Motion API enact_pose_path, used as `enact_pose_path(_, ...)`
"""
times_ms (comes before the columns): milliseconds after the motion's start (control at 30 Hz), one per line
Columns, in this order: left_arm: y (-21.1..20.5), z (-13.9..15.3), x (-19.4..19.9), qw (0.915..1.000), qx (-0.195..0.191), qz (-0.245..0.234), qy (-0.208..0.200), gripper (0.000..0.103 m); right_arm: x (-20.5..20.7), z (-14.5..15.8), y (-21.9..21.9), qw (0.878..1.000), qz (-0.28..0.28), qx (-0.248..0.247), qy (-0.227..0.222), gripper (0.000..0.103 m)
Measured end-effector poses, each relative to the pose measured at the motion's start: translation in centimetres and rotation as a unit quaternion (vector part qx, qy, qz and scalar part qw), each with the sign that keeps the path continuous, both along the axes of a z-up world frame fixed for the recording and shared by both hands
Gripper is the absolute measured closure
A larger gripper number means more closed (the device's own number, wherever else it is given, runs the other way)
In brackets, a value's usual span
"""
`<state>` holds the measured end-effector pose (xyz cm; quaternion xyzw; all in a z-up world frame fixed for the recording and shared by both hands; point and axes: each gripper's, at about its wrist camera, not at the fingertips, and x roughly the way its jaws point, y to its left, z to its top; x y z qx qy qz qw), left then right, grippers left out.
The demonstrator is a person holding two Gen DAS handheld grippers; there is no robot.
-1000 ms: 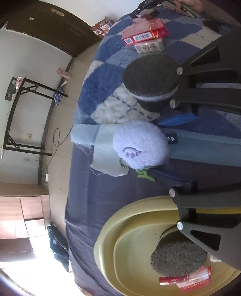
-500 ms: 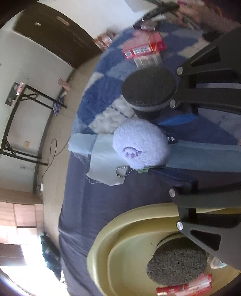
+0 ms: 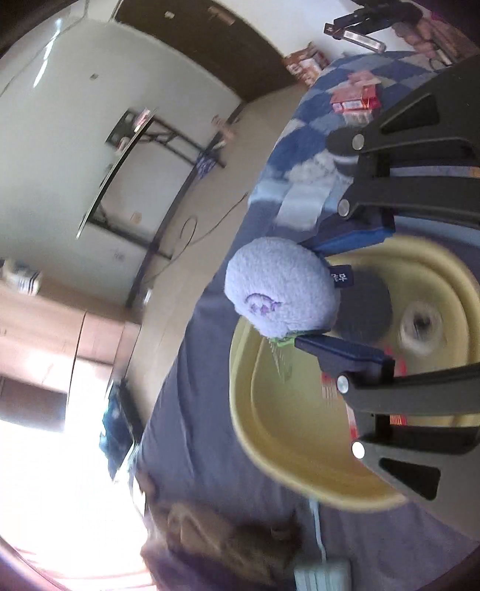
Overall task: Organize rigid objects
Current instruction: 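Lower plush ball and Huangshan box into the yellow tray and release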
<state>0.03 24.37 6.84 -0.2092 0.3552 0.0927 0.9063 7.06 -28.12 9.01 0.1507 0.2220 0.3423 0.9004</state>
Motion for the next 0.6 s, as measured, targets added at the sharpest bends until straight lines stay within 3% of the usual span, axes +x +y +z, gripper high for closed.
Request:
enact_pose_path(100,1.7,-0.7,-0.8,0.9997,-0.023,-0.001,0.005,0.059,-0.2,0.7,8.1,0.996,0.093,-0.013,0.011,0.042)
enact_pose_path(133,2.1,-1.1,-0.8,0.9996,-0.025,0.001,0.013,0.059,0.0,0.8,12.1,0.99,0.141,-0.019,0.02,0.042)
enact_pose_path(300,5.4,-4.1,-0.8,0.9962,-0.056,0.045,0.049,0.059,0.5,-0.2,27.3,0.962,0.251,-0.097,0.032,0.042)
enact_pose_path(433,7.8,-6.8,-1.0,0.989,-0.087,0.083,0.086,0.059,3.0,-2.2,36.4,0.944,0.284,-0.161,0.057,0.042)
enact_pose_path(533,8.6,-8.8,-0.6,0.9846,-0.12,0.082,0.097,0.059,4.1,-4.0,40.6,0.932,0.289,-0.205,0.078,0.042)
enact_pose_path(600,8.9,-9.4,-0.3,0.9826,-0.121,0.093,0.106,0.059,4.4,-5.4,42.6,0.924,0.294,-0.224,0.096,0.042)
